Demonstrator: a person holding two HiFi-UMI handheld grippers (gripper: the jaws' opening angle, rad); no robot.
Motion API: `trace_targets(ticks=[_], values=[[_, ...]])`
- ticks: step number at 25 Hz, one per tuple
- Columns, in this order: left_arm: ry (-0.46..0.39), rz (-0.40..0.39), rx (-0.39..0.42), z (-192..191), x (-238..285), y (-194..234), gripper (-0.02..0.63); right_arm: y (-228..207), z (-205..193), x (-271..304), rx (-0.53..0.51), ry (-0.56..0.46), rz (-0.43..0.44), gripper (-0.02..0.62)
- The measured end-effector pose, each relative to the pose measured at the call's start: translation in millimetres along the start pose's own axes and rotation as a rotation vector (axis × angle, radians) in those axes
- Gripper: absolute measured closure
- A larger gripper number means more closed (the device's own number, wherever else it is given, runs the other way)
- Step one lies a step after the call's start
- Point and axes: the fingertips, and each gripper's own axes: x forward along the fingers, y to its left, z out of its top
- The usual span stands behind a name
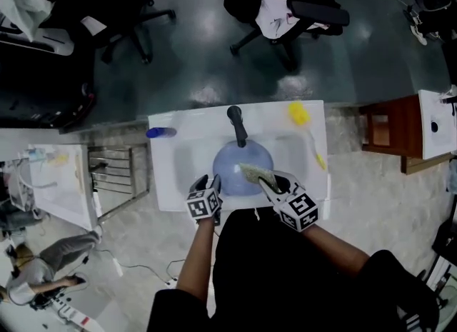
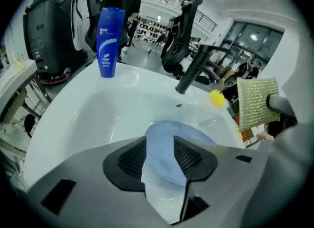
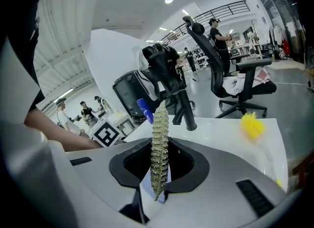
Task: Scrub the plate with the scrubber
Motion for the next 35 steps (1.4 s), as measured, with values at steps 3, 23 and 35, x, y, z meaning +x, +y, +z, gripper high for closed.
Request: trace_targets(ticks=[3,23,35], values=[[0.047,-0.017,0.009,0.2,18.2,-3.1,0.420,-9.2,-10.5,2.6,0.006,0.027,0.000,0.534],[0.327,-0.019,-0.142,-40.4,77.4,23.6,0.428,-57.0,-25.1,14.2,0.055,0.073,0.006,0.534],[0.344,-0.040,-0.180,-43.1,85.0,25.4,0.575,-62.9,-29.2,11.7,0.066,0.049,-0.020,0.534]])
